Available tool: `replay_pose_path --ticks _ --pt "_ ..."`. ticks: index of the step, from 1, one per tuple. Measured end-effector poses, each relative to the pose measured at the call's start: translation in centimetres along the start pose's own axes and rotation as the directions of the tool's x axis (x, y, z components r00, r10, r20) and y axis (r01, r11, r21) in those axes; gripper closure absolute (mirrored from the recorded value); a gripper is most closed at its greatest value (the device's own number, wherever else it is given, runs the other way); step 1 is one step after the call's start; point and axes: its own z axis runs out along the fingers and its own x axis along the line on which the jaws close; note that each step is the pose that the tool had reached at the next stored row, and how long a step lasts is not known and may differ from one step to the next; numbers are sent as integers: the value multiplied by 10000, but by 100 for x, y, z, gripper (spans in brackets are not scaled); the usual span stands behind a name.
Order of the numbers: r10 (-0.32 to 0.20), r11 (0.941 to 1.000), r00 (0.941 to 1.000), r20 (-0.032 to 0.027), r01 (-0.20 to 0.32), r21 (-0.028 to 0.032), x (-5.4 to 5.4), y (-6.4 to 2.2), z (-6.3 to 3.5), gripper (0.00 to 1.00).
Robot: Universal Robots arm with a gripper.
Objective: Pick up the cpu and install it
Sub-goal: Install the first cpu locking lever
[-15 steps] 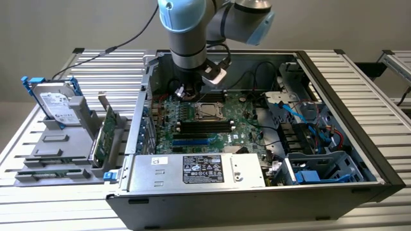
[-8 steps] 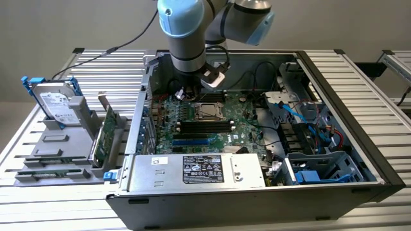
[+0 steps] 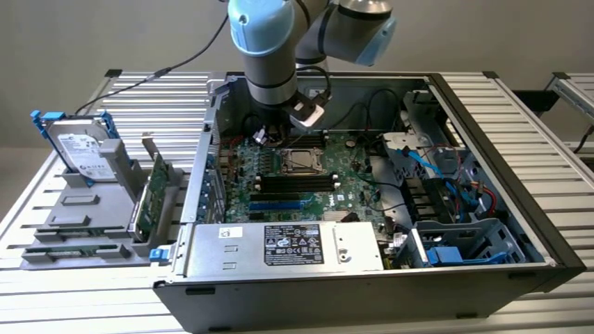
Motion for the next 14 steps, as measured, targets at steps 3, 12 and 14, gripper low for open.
replay_pose_path --ticks 3,12,14 --pt "20 10000 10000 -8 -20 -8 3 -4 8 89" --pt "123 9999 9999 -62 -124 -85 17 -5 25 89" --pt "152 9998 9999 -75 -153 -102 22 1 28 89"
